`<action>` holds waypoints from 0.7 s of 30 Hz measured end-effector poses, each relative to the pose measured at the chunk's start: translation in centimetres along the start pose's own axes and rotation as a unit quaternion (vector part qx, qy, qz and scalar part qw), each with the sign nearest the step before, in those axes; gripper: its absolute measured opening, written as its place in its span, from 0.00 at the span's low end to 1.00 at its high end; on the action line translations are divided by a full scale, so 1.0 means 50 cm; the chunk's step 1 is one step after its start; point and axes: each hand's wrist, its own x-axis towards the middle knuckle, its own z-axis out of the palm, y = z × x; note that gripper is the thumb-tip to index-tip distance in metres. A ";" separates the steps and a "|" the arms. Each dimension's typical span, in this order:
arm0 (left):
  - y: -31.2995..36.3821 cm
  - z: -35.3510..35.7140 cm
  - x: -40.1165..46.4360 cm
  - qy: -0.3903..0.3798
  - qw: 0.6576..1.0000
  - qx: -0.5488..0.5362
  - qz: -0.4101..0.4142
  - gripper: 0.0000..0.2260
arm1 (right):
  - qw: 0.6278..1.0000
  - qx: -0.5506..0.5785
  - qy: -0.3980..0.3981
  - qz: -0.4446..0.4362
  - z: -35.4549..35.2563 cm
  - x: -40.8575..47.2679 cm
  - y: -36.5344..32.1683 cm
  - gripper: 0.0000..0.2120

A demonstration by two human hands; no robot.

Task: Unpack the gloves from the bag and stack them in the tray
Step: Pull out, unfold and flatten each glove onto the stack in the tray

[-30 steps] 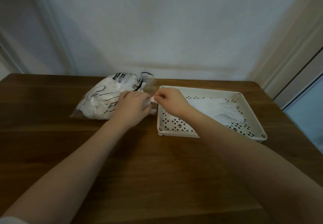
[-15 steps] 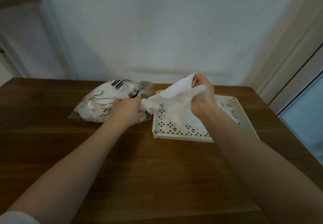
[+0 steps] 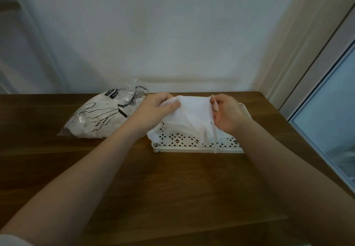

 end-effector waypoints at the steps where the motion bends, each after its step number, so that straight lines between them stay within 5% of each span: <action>1: 0.007 0.001 0.003 -0.019 0.999 -0.020 -0.016 0.07 | 0.992 -0.119 0.032 -0.003 -0.012 -0.005 -0.001 0.11; 4: 0.027 0.015 0.012 -0.072 0.997 -0.022 -0.031 0.07 | 0.926 -0.354 0.086 -0.099 -0.034 -0.010 0.007 0.17; 6: 0.039 0.030 0.020 -0.078 0.996 -0.014 -0.032 0.07 | 0.906 -0.366 -0.028 -0.209 -0.025 -0.031 -0.002 0.16; 8: 0.050 0.043 0.030 -0.079 0.996 -0.013 -0.028 0.06 | 0.847 -0.446 -0.128 -0.258 -0.015 -0.044 -0.008 0.15; 10: 0.058 0.050 0.038 -0.077 0.996 -0.023 -0.030 0.05 | 0.809 -0.491 -0.133 -0.295 -0.009 -0.042 -0.009 0.16; 16: 0.068 0.052 0.047 -0.088 0.995 -0.010 -0.049 0.02 | 0.805 -0.535 -0.010 -0.256 -0.014 -0.032 -0.019 0.14; 21: 0.061 0.038 0.054 -0.090 0.986 -0.101 -0.097 0.06 | 0.843 -0.509 -0.014 -0.173 -0.061 -0.028 -0.036 0.16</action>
